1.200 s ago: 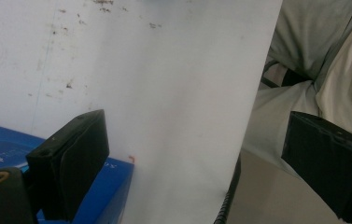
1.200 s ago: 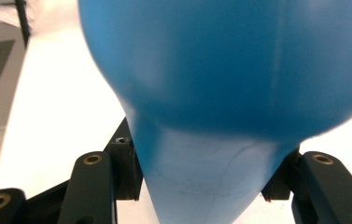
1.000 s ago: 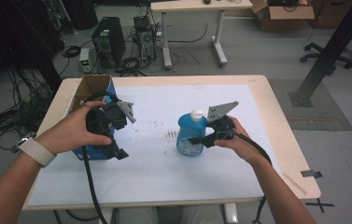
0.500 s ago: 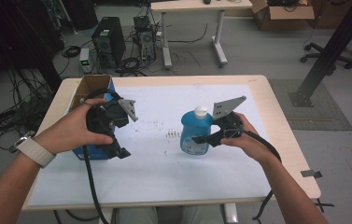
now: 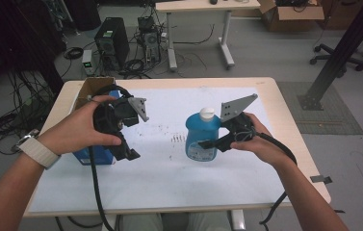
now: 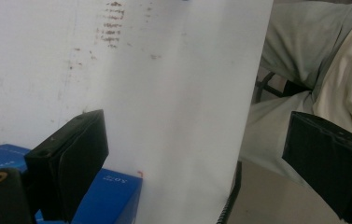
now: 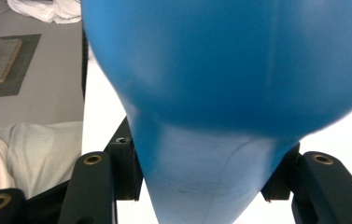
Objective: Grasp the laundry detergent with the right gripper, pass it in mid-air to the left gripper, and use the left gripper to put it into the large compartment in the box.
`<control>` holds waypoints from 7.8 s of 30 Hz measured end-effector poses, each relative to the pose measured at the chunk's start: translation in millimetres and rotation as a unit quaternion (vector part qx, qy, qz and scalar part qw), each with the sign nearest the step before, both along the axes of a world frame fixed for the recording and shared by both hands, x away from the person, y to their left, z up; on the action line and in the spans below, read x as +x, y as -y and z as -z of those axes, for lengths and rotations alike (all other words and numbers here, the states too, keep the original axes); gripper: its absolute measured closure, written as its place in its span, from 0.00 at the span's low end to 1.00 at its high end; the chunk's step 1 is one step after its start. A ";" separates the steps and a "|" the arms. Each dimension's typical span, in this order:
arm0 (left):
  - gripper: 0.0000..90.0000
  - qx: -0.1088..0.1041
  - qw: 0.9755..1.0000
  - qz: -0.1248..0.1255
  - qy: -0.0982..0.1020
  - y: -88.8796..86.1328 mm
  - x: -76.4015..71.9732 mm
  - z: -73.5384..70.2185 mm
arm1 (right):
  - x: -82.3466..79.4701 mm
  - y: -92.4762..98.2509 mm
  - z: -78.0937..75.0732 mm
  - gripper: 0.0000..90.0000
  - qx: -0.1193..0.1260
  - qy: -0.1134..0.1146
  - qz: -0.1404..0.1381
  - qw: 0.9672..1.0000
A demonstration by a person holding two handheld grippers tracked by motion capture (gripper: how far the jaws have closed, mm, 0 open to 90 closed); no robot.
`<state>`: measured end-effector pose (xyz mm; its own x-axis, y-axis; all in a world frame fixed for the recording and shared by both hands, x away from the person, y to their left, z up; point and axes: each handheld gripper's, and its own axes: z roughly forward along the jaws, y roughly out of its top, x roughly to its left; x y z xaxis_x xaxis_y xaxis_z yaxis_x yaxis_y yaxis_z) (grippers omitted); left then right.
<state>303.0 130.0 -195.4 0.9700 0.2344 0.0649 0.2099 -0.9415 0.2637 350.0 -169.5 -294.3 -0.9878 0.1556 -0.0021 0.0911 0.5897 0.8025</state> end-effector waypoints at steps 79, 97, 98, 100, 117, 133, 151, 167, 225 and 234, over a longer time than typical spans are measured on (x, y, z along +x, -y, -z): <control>0.07 -0.002 0.999 0.052 -0.016 54.1 5.0 -22.3 | -26.2 -79.0 -27.7 0.50 -0.027 0.003 -0.099 0.995; 0.07 0.002 0.998 0.063 -0.023 63.1 8.1 -17.4 | -25.8 -87.0 -26.6 0.50 -0.035 0.001 -0.104 0.994; 0.07 0.003 0.998 0.064 -0.022 63.5 8.5 -17.4 | -25.8 -87.4 -26.8 0.50 -0.036 0.001 -0.105 0.994; 0.07 0.004 0.997 0.067 -0.022 64.2 9.2 -17.2 | -26.1 -88.2 -26.8 0.50 -0.036 -0.001 -0.106 0.994; 0.13 -0.005 0.998 0.064 -0.024 64.3 9.5 -14.7 | -25.6 -90.6 -26.0 0.50 -0.039 -0.003 -0.108 0.993; 0.22 -0.007 0.997 0.067 -0.028 64.0 9.7 -12.9 | -24.3 -90.7 -23.7 0.50 -0.041 -0.004 -0.106 0.994; 0.34 -0.013 0.997 0.072 -0.029 64.9 8.7 -11.6 | -24.6 -92.7 -22.1 0.50 -0.043 -0.004 -0.109 0.993; 0.42 -0.009 0.997 0.071 -0.025 63.1 7.3 -10.7 | -26.5 -95.5 -21.4 0.50 -0.045 -0.003 -0.113 0.993; 0.42 0.031 0.983 -0.177 0.029 14.3 21.2 -83.9 | -6.9 -19.5 -25.1 0.04 -0.126 0.021 -0.005 0.992; 0.42 0.021 0.962 -0.272 0.032 -0.9 30.7 -104.1 | -11.2 -10.8 -24.0 0.04 -0.168 0.015 -0.016 0.986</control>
